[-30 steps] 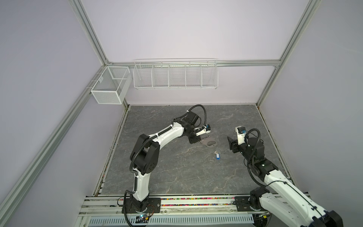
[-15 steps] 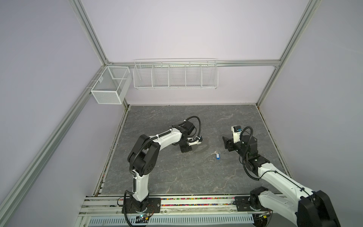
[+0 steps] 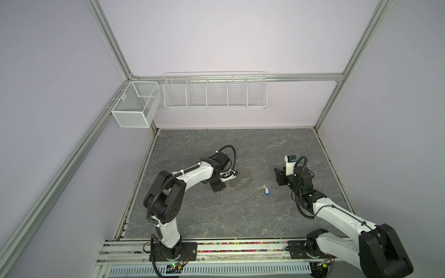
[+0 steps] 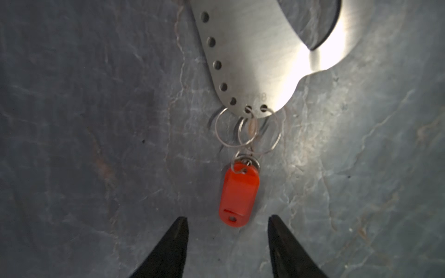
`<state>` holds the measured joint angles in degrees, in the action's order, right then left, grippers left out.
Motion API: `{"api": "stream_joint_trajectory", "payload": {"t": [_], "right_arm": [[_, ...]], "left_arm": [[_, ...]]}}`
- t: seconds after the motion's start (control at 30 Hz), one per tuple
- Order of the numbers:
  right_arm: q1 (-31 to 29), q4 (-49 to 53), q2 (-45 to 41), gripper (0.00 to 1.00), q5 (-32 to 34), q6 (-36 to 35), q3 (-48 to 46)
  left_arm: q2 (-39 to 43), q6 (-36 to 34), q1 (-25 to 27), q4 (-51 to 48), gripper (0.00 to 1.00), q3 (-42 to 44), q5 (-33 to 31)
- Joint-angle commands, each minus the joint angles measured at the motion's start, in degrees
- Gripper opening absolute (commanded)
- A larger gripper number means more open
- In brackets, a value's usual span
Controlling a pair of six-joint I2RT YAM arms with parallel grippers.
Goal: Put the keys on the keyring
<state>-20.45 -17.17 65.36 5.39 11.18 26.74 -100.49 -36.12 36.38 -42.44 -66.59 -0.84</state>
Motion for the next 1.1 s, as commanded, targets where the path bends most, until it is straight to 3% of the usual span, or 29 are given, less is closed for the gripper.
{"api": "stream_joint_trajectory", "payload": {"t": [0.0, 0.07, 0.17, 0.23, 0.33, 0.43, 0.67, 0.83, 1.07], "right_arm": [[0.16, 1.03, 2.35, 0.76, -6.52, -1.26, 2.98], [0.14, -0.65, 4.66, 0.85, -6.31, -1.99, 3.69], [0.43, 0.79, 8.90, 0.84, -5.06, -3.21, 7.21], [0.67, 0.59, 10.72, 0.82, -3.60, -2.51, 8.69], [1.25, 3.31, 12.25, 0.81, -3.47, -2.32, 12.00], [2.44, 7.49, 13.61, 0.81, -4.37, -3.72, 15.64], [6.15, 14.00, 17.09, 0.76, -12.00, -3.47, 22.03], [6.31, 15.88, 18.63, 0.72, -15.21, -3.70, 23.27], [6.54, 20.68, 18.58, 0.72, -20.02, -3.17, 26.07]], "left_arm": [[5.94, 2.71, -0.43, 4.60, 0.61, 0.40, -0.44], [9.66, 3.03, -0.48, 8.52, 0.64, 0.64, 1.06], [12.37, 5.23, -0.52, 20.08, 0.66, 1.28, 1.30], [11.18, 7.08, -0.54, 26.88, 0.68, 0.15, 1.85], [5.74, 14.34, -0.60, 29.21, 0.68, -6.70, 4.80], [-1.85, 21.84, -0.59, 27.60, 0.68, -15.52, 10.36], [-22.29, 27.87, -0.37, 14.23, 0.65, -36.96, 26.79], [-29.37, 28.47, 0.48, 10.30, 0.60, -42.41, 25.34], [-32.80, 31.33, 2.00, 5.24, 0.55, -45.59, 22.29]]}}
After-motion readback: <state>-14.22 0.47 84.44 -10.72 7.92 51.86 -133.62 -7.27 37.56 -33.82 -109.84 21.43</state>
